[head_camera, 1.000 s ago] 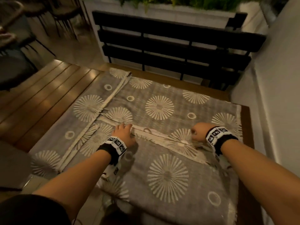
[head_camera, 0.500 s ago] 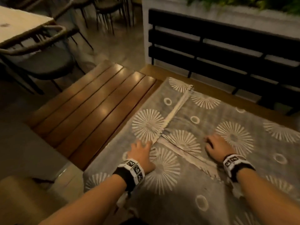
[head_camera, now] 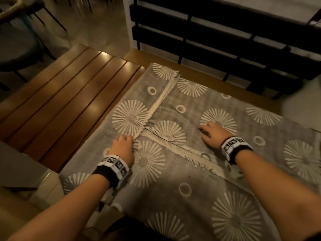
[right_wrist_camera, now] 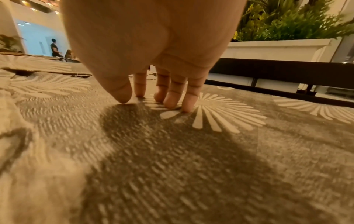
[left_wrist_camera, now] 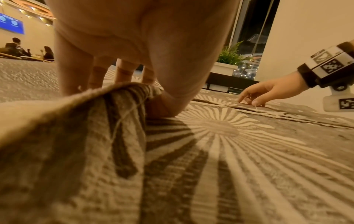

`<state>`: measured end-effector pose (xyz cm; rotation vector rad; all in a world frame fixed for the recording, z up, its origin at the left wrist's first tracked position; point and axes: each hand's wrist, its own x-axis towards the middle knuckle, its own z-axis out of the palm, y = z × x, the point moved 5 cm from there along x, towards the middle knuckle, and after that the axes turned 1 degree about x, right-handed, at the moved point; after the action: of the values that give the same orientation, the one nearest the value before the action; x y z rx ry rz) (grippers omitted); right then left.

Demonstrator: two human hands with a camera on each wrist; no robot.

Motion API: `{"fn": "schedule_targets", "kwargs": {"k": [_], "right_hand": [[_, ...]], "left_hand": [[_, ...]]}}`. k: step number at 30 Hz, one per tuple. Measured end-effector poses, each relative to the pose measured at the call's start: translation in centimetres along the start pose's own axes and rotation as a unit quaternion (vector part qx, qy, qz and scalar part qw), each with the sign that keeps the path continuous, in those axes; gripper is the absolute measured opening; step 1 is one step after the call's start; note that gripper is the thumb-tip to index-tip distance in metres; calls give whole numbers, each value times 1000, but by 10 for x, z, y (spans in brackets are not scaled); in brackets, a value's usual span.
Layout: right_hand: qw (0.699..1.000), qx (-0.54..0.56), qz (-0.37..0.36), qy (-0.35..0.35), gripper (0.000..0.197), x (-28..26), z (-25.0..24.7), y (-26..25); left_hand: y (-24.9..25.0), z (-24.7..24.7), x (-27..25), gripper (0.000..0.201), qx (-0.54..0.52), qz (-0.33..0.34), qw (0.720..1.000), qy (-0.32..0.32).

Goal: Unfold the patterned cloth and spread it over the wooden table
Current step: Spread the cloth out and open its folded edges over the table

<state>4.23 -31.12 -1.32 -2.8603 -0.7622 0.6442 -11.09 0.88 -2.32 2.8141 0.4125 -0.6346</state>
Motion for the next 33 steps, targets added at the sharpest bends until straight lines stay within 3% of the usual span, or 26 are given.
{"fn": "schedule_targets", "kwargs": {"k": [5, 8, 10, 12, 14, 16, 18, 19, 21, 23, 28, 33], "right_hand": [[999, 30, -22, -19, 46, -3, -15, 11], [999, 39, -11, -18, 46, -2, -26, 19], [999, 42, -3, -17, 43, -2, -30, 22], [998, 50, 1, -24, 41, -1, -28, 25], [998, 50, 1, -32, 42, 0, -21, 30], [999, 37, 1, -31, 42, 2, -12, 32], [1000, 20, 4, -14, 42, 5, -6, 32], [1000, 10, 7, -6, 43, 6, -3, 32], [1000, -2, 13, 5, 47, 5, 0, 30], [1000, -4, 11, 7, 50, 2, 1, 29], [1000, 10, 10, -2, 44, -17, -5, 42], [995, 25, 94, 6, 46, -89, -12, 119]], "left_hand": [[-3, -16, 4, 21, 8, -5, 999, 31], [-6, -42, 4, 8, -60, -39, 995, 76], [-21, -59, 3, 12, -164, -95, 974, 126], [-43, -73, 4, 25, -273, -155, 931, 188], [-58, -82, 9, 34, -308, -141, 917, 211], [-52, -82, 13, 48, -272, -20, 949, 155], [-42, -60, 10, 75, -175, 130, 975, 43], [-38, -41, 6, 85, -113, 159, 980, -32], [-36, -10, 1, 95, 15, 160, 981, -106], [-34, -2, 1, 99, 66, 138, 983, -98], [-29, 0, 18, 104, 97, 109, 981, -125], [-19, -1, 28, 103, 87, 98, 980, -152]]}}
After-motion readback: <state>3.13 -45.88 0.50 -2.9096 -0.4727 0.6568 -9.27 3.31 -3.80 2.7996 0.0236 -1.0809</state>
